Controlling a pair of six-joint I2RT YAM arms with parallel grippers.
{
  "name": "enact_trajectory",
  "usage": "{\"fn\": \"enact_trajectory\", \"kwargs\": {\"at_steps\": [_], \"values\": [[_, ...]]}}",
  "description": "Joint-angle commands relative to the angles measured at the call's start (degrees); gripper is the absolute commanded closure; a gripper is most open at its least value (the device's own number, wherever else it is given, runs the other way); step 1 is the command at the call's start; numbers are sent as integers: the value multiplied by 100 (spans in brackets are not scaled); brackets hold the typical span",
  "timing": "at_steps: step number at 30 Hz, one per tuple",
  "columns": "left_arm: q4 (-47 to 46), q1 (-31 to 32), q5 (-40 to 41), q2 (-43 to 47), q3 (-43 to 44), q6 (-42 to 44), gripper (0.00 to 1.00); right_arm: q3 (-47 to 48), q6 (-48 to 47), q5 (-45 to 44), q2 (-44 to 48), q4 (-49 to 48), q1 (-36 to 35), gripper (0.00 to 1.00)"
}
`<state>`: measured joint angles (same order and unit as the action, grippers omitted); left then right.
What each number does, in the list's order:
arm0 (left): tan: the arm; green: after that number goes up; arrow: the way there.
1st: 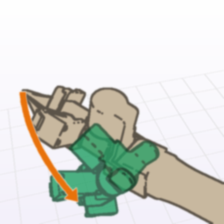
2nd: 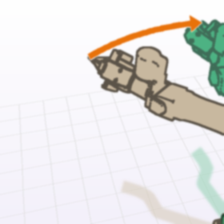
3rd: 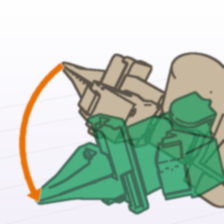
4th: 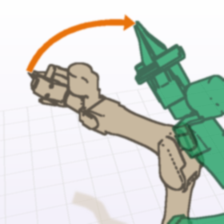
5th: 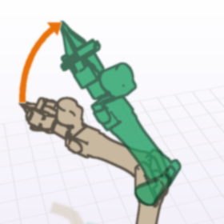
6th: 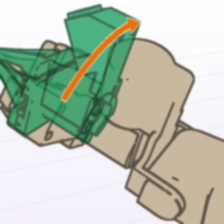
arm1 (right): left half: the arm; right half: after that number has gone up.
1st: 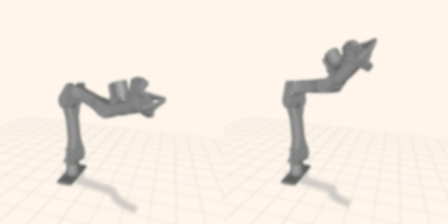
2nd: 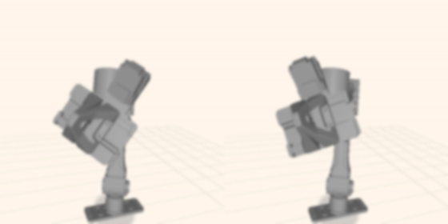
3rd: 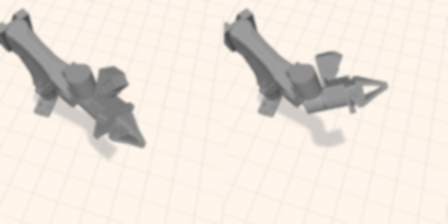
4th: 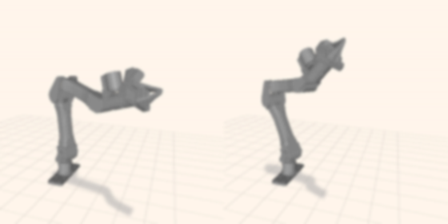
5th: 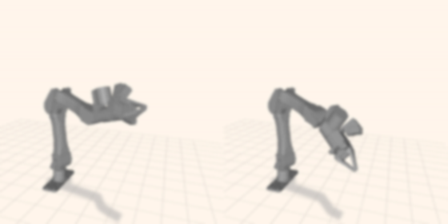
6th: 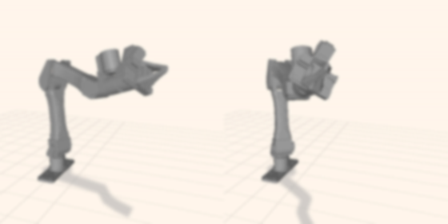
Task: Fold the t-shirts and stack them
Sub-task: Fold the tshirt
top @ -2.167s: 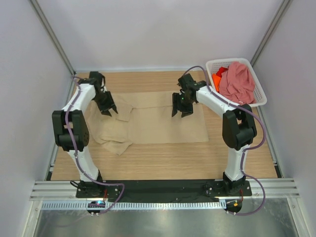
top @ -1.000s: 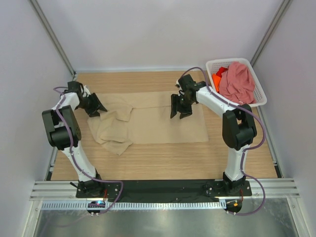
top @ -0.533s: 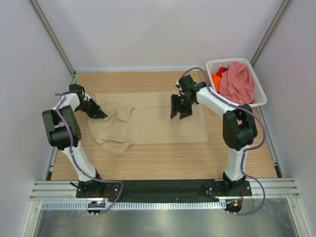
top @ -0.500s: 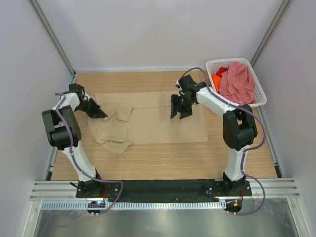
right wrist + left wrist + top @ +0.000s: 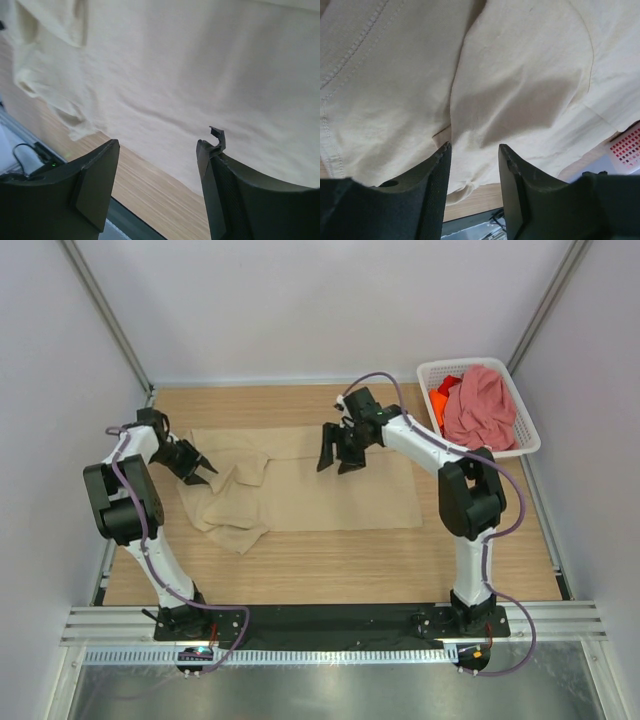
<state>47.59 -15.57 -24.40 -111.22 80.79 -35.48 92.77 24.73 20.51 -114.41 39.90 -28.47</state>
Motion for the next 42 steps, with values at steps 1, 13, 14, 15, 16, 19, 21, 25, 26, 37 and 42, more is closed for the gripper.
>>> {"fn": "enact_trajectory", "kwargs": {"at_steps": [1,13,14,15,16,19,21,25,26,37,42], "values": [[-136,-60,146,328,-142,102,55,505,794,699,-370,-1166,-518,29],[-514,-51,-47,408,-486,121,53,1120,2598,849,-1812,-3181,-1266,54],[-514,-51,-38,425,-494,121,54,1120,2650,814,-1865,-3234,-1293,54],[-506,-51,-38,434,-494,121,54,1103,2677,814,-1909,-3286,-1310,55],[-505,-51,-29,434,-494,121,55,1068,2695,814,-1918,-3383,-1310,55],[-462,-51,-38,452,-503,112,56,1015,2853,726,-2032,-3612,-1319,57],[-453,-51,-56,496,-529,121,57,1102,2984,700,-2172,-3735,-1328,60],[-409,-60,-29,540,-565,130,57,1269,3082,577,-2331,-3700,-1337,65],[-400,-51,-64,549,-565,121,57,1287,3082,568,-2349,-3656,-1337,65],[-391,-51,-135,505,-503,130,57,1393,3275,585,-2613,-3744,-1363,66],[-400,-51,-152,540,-503,130,57,1437,3451,603,-2709,-3849,-1363,67]]}}
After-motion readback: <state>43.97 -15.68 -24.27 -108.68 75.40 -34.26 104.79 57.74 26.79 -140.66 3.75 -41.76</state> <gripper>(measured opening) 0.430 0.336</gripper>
